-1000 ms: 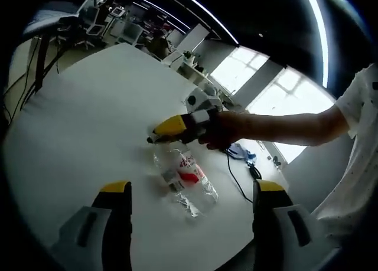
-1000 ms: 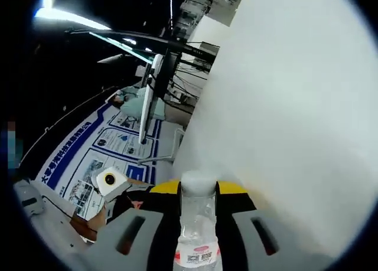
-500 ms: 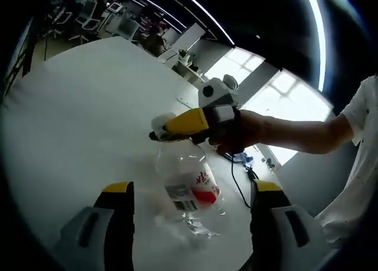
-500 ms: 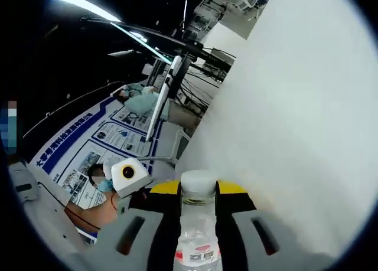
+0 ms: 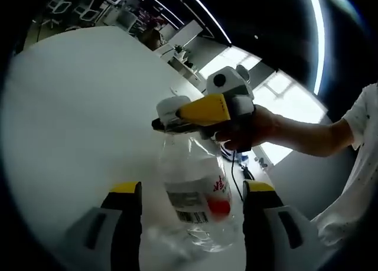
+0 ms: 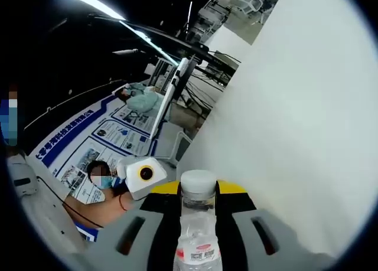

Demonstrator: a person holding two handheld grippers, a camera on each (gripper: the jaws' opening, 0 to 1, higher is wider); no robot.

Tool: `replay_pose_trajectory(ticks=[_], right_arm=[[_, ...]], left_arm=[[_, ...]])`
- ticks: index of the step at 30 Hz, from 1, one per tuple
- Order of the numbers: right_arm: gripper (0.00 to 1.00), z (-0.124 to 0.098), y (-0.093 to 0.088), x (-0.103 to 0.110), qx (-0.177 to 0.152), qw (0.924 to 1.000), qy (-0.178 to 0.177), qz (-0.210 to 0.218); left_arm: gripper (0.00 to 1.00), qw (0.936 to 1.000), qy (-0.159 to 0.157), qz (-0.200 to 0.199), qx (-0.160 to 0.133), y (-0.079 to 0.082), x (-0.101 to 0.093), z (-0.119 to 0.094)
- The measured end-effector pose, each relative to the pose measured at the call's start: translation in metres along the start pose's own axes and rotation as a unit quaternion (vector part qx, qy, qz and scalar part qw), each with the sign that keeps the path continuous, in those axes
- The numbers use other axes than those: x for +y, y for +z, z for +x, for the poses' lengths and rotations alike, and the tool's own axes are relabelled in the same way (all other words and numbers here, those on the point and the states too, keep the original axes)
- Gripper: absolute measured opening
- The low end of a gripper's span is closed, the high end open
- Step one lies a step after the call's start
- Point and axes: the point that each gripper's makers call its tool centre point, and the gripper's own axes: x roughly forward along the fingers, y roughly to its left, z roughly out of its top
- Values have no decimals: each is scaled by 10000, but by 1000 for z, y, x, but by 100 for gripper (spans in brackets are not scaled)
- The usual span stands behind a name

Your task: Arrange the tabletop items into an orderly group along one side of the table until the central work area is clear of visible clutter.

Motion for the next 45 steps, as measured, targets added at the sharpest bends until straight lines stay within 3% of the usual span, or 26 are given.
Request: replay_pose_trajectory(ticks=[4, 8, 9, 18, 28, 36, 45], right_arm=[[19, -2, -1, 4, -3, 10000, -2, -77], [19, -8, 3, 10, -135, 9995, -70, -273], [19, -9, 3, 12, -136, 9994, -54, -298], [19, -36, 2, 33, -445, 9935, -406, -970], [19, -81, 19, 45, -1067, 9854, -647, -1156], [19, -119, 38, 54, -1534, 9740, -880, -1418], [19, -157, 61, 63, -2062, 9549, -1162, -1794]], left_arm=[[55, 9999, -89, 7, 96, -2, -2, 2], [42, 9989, -437, 72, 180, 3, -17, 3], [42, 9989, -355, 200, 236, 3, -16, 5], [40, 9936, -569, 750, 623, 8, -32, 20], [39, 9849, -960, 1216, 769, 31, -61, 44], [39, 9741, -1209, 1677, 918, 52, -82, 64], [39, 9620, -1500, 2110, 867, 76, -104, 88]])
